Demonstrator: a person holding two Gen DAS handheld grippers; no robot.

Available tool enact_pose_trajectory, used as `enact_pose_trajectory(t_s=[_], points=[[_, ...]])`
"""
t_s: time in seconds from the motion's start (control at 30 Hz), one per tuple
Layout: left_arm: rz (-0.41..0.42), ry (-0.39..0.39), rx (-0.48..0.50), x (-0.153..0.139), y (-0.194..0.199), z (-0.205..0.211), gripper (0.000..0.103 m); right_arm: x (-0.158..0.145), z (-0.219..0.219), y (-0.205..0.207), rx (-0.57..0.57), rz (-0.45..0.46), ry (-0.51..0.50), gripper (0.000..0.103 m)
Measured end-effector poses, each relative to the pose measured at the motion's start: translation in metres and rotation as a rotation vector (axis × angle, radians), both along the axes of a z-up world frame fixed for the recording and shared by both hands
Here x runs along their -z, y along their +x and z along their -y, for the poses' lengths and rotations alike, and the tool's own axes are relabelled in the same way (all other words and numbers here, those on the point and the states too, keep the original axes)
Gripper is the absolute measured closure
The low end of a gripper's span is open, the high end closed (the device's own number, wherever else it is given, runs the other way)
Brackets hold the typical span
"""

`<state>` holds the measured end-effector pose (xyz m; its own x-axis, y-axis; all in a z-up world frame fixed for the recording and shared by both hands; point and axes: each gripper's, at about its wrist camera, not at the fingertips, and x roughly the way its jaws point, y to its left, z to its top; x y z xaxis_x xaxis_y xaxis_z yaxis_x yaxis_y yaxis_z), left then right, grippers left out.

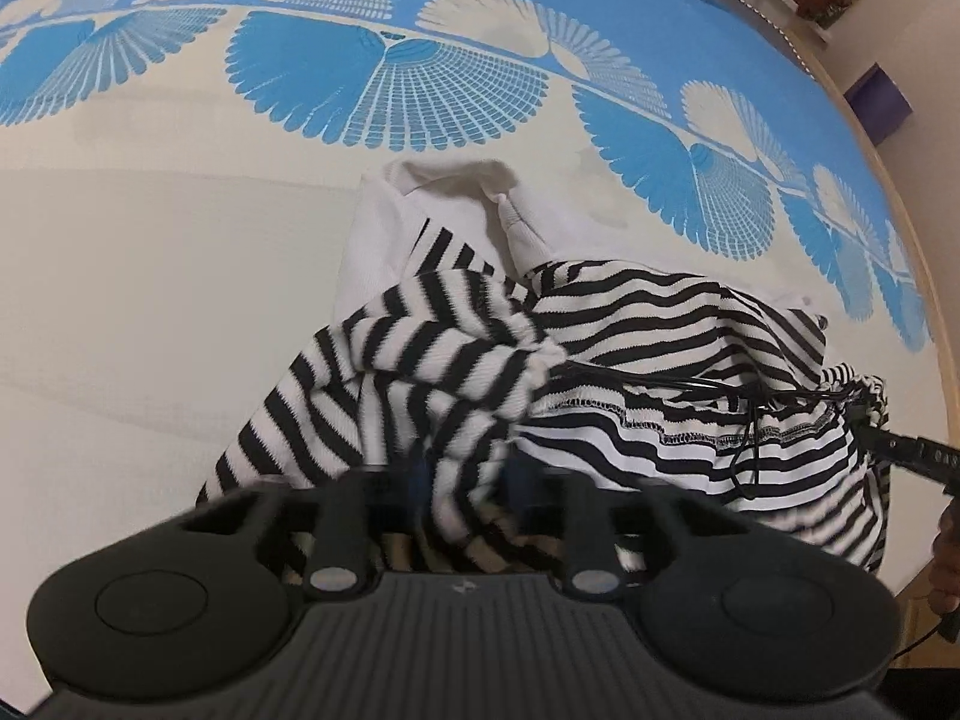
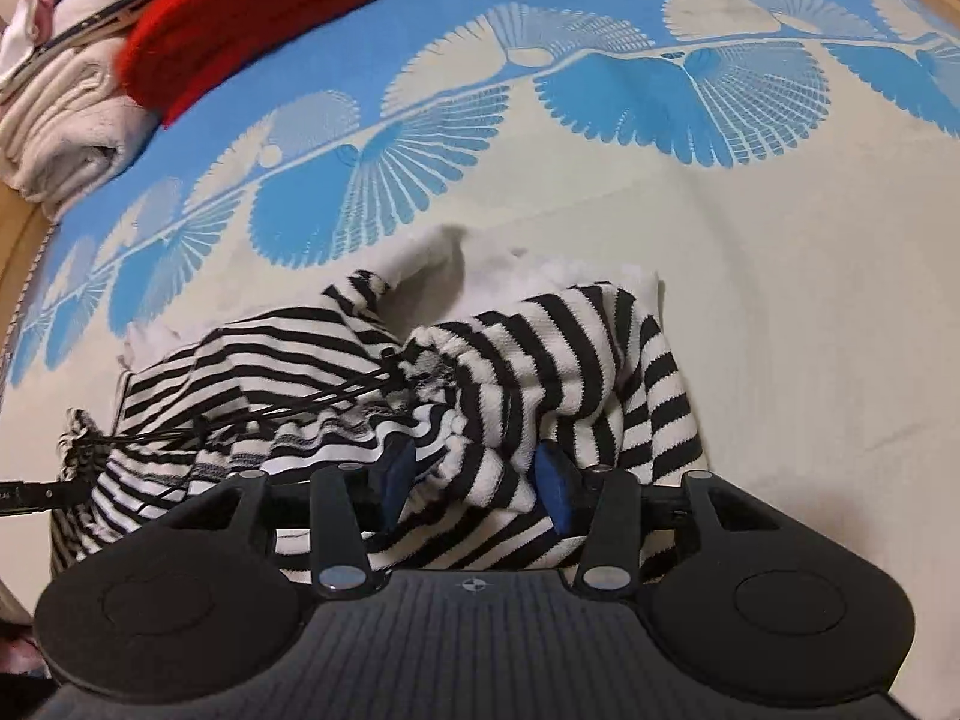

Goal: Fold small clothes

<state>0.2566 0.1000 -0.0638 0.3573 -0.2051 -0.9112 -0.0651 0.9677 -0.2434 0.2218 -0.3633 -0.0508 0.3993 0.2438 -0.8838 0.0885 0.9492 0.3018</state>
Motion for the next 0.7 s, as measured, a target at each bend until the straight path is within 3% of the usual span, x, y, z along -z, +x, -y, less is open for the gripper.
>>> enact_pose_trajectory(t_s=[0.03,0.07,0.2,0.3,0.4,0.57,0.7], points=[[0.025,0.012,-0.003,-0.002,0.001,0.001,0.084,0.0,0.0,0.002,0.013,0.005,-0.005,0.085],[0.066,0.015,-0.015,-0.007,0.001,-0.002,0.085,-0.003,0.002,0.002,0.032,0.022,0.012,0.089],[0.305,-0.145,-0.199,-0.04,0.005,-0.032,0.086,-0.032,0.014,0.006,0.13,0.229,0.137,0.091],[0.406,-0.119,-0.226,-0.05,0.016,-0.027,0.086,-0.05,0.011,0.015,0.155,0.377,0.152,0.091],[0.432,-0.092,-0.242,-0.048,0.031,-0.019,0.086,-0.055,-0.001,0.031,0.167,0.445,0.086,0.091],[0.486,-0.09,-0.289,-0.049,0.055,-0.018,0.085,-0.05,-0.008,0.062,0.199,0.477,0.045,0.091],[0.347,-0.051,-0.295,-0.028,0.083,-0.014,0.081,-0.033,-0.019,0.086,0.184,0.434,-0.007,0.089]])
